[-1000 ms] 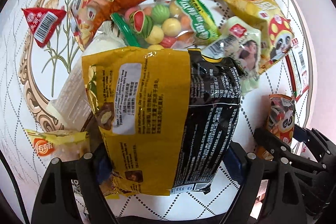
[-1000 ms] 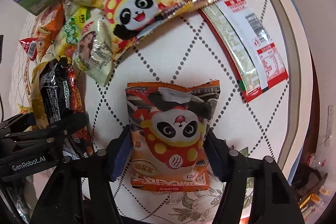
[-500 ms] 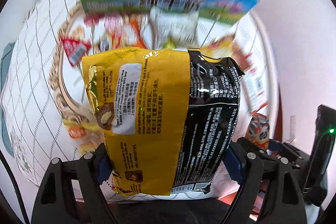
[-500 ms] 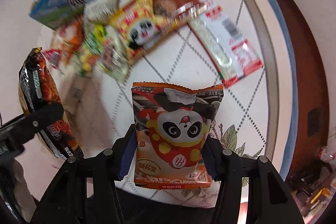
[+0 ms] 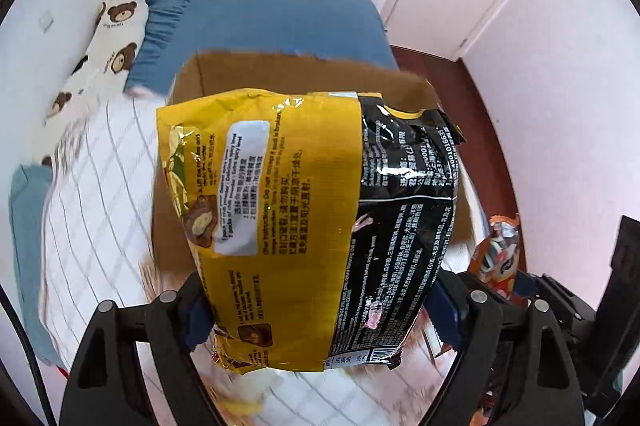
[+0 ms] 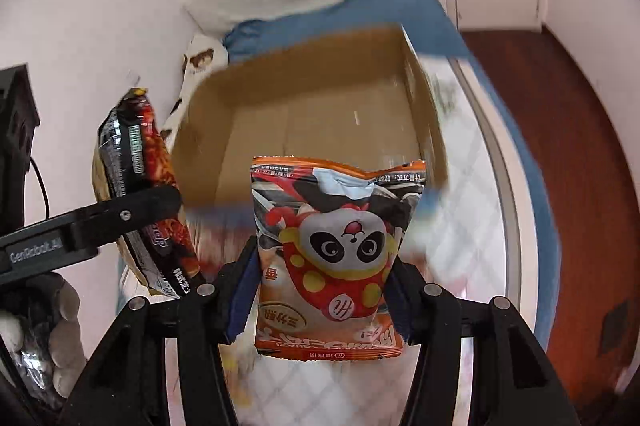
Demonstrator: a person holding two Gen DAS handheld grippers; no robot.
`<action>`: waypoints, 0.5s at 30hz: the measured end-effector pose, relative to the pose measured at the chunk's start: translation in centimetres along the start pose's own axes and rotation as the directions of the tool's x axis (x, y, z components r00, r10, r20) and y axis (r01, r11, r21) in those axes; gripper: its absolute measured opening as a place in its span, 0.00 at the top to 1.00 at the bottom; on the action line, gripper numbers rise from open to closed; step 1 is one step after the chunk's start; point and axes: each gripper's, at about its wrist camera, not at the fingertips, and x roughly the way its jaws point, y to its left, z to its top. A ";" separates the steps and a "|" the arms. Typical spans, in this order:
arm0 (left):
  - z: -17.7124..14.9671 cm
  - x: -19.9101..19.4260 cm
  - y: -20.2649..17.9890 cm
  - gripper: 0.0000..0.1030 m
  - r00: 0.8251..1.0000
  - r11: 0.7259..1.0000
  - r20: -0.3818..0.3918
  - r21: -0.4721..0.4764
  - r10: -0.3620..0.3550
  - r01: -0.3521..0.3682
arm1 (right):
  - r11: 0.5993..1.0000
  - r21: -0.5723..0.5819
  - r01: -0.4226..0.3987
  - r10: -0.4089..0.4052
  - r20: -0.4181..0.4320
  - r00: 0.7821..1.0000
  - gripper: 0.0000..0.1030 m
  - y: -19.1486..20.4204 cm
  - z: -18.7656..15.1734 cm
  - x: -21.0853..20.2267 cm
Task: Organize snacks
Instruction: 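Carry both packets into the cardboard box and open both tools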
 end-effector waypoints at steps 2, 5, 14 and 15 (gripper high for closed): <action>3.0 2.2 0.8 0.17 0.999 1.000 -0.032 -0.003 0.018 -0.018 | 1.000 -0.010 0.007 -0.007 -0.004 1.000 0.43 0.6 3.5 2.1; 6.4 6.9 2.1 0.17 0.993 0.999 -0.118 0.009 0.031 -0.030 | 0.999 -0.037 0.034 -0.035 -0.036 0.999 0.43 1.3 8.0 6.2; 10.7 16.2 5.1 0.17 0.964 0.998 -0.266 -0.064 -0.005 -0.012 | 0.993 -0.087 0.078 -0.093 -0.181 0.979 0.43 1.0 13.7 18.0; 10.9 16.7 5.1 0.17 0.961 0.998 -0.276 -0.070 -0.014 -0.006 | 0.992 -0.096 0.078 -0.095 -0.189 0.977 0.43 1.1 13.8 18.5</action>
